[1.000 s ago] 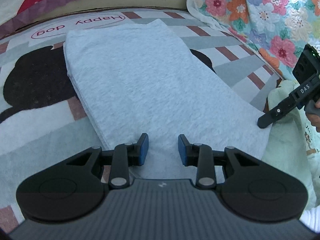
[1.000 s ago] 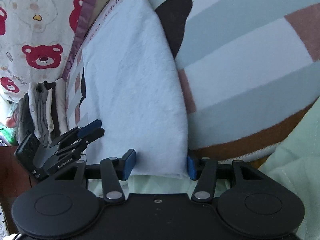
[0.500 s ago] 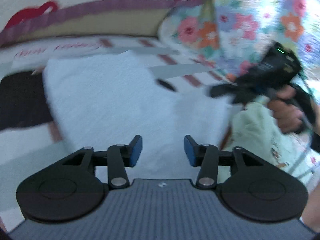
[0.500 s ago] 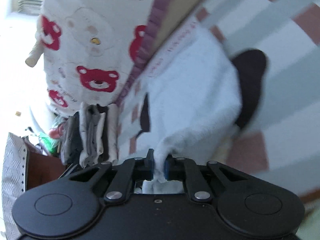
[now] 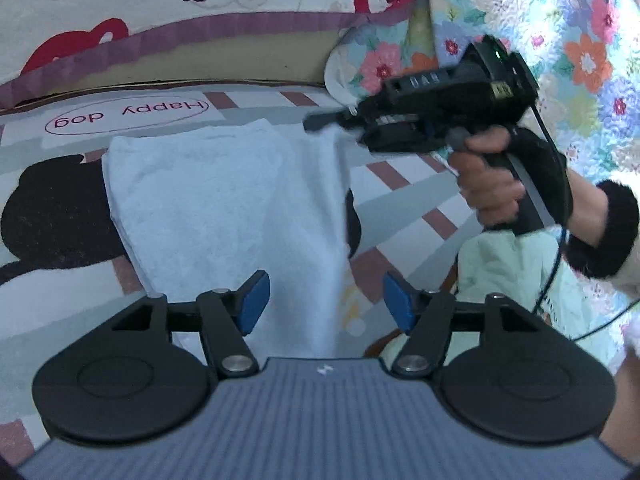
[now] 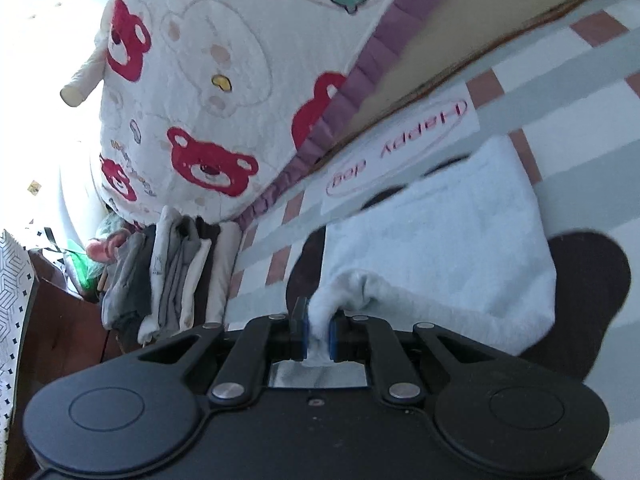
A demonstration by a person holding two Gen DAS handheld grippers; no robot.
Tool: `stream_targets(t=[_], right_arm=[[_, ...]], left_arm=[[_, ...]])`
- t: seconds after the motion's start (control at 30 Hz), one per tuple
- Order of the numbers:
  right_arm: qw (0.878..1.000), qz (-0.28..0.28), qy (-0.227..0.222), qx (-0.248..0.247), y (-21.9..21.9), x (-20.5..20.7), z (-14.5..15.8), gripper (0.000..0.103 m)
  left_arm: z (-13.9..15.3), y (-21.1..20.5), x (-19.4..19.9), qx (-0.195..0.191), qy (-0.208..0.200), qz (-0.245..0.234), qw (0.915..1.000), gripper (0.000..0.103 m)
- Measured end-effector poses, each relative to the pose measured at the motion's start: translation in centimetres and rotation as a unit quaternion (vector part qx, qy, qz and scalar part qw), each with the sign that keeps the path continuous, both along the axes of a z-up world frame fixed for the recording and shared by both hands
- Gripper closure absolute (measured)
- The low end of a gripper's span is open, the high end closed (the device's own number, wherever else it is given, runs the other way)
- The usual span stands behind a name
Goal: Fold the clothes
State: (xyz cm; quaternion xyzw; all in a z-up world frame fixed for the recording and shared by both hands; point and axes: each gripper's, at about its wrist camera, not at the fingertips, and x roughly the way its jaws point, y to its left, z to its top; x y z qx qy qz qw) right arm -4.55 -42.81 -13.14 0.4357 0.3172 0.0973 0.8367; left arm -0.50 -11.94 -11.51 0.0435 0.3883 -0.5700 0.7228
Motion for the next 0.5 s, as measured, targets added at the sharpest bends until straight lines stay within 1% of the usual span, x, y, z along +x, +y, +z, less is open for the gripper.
stream_targets(t=[0.1,0.2,0.23,0.27,0.3,0.33,0.37,0.4,0.43,0.5], right_arm=[[1.000,-0.013,-0.008,-0.001,-0.2,-0.3,0.1,0.091],[1.000,-0.026,-0.016,-0.001,-0.5,-0.7,0.2,0.091],[0.999,-0.031,-0.019,-0.001,-0.6,-0.8,0.2,0.091],[0.999,-0.035,-0.022,-0.002,-0.6,-0.9,0.2,0.091],[0.999,-0.039,-0.025,-0.002,-0.7,-1.0,0.2,0.091],[0.999,-0.044,-0.027,-0.002,-0.8,-1.1,0.2,0.091],[0.998,-0.049,-0.027,0.002,-1.0,-1.3,0.2,0.091],[0.998,-0.055,-0.028,0.005,-1.1,-1.5,0.2,0.091],[0.997,-0.065,-0.029,0.010,-1.5,-1.6,0.2,0.091],[0.996,-0.085,-0.033,0.020,-2.2,-2.0,0.2,0.091]], left_arm=[[-0.8,0.0,-0.6,0.024,-0.019,0.009,0.9995,0.039],[-1.1,0.4,-0.8,0.039,-0.048,0.031,0.9976,0.039],[-1.2,0.5,-0.9,0.044,-0.057,0.038,0.9967,0.041],[-1.3,0.7,-0.9,0.049,-0.067,0.045,0.9955,0.046],[-1.4,0.8,-1.0,0.054,-0.076,0.053,0.9942,0.054],[-1.2,0.9,-0.9,0.051,-0.087,0.058,0.9932,0.078],[-0.9,0.6,-0.4,0.053,-0.097,0.063,0.9918,0.088],[-0.5,0.3,0.0,0.056,-0.107,0.069,0.9902,0.089],[-0.1,0.1,0.4,0.059,-0.117,0.075,0.9885,0.093],[1.0,-0.7,1.9,0.055,-0.139,0.083,0.9853,0.093]])
